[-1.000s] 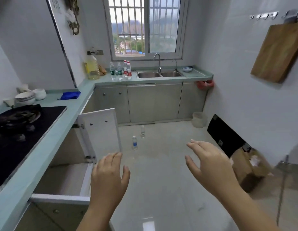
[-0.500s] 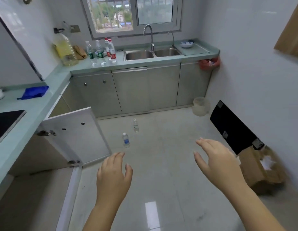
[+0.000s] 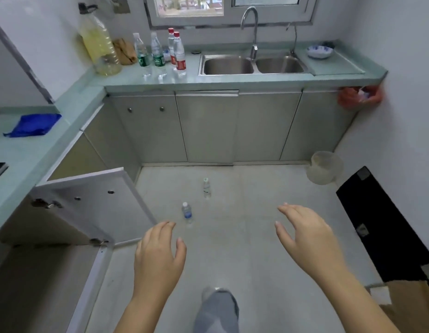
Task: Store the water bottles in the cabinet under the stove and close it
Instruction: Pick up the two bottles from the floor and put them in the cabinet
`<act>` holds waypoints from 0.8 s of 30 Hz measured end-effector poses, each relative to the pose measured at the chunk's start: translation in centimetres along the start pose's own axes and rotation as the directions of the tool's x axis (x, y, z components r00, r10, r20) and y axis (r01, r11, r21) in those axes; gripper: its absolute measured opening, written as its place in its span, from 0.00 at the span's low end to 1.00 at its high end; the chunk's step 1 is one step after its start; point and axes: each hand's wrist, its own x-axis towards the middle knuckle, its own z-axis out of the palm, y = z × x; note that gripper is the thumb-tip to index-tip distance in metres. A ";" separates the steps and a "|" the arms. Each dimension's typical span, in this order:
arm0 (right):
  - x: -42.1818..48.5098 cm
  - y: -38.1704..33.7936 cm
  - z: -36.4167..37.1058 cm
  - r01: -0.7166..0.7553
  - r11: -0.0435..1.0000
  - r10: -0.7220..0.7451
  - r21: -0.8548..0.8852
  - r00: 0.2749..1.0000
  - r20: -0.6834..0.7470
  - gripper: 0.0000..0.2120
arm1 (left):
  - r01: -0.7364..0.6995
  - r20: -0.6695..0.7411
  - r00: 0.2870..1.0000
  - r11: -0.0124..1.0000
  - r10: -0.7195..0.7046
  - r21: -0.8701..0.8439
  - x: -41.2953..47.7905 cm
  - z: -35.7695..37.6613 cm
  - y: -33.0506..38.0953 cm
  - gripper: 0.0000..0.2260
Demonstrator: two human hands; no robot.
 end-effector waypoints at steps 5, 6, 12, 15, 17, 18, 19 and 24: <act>13.0 -2.3 3.9 0.079 0.997 -0.078 0.000 0.996 0.050 0.14 | 0.056 0.012 0.998 0.997 -0.056 -0.043 11.8 3.2 -1.6 0.17; 15.4 -2.8 4.7 0.095 0.995 -0.096 0.008 0.994 0.056 0.13 | 0.064 0.008 0.998 0.997 -0.064 -0.044 14.0 3.6 -1.9 0.17; 26.1 -3.5 10.7 0.170 0.980 -0.185 0.104 0.971 0.149 0.14 | 0.195 0.022 0.981 0.978 -0.194 -0.068 23.6 7.0 -2.9 0.17; 30.9 -2.7 14.7 0.188 0.971 -0.218 0.147 0.951 0.221 0.14 | 0.261 0.033 0.965 0.961 -0.259 -0.087 25.8 9.7 -3.7 0.19; 34.5 -2.3 17.7 0.219 0.959 -0.265 0.182 0.921 0.285 0.15 | 0.312 0.037 0.950 0.947 -0.310 -0.081 27.3 11.6 -4.2 0.22; 36.3 -2.1 19.2 0.234 0.950 -0.291 0.206 0.903 0.315 0.14 | 0.344 0.031 0.939 0.935 -0.342 -0.083 28.1 12.7 -4.5 0.23; 37.9 -1.9 20.9 0.254 0.941 -0.320 0.222 0.880 0.350 0.14 | 0.382 0.023 0.924 0.921 -0.381 -0.083 28.9 13.7 -4.5 0.24; 43.9 -0.9 29.5 0.409 0.875 -0.484 0.260 0.725 0.490 0.13 | 0.581 0.023 0.810 0.796 -0.587 -0.172 32.3 20.1 -5.2 0.25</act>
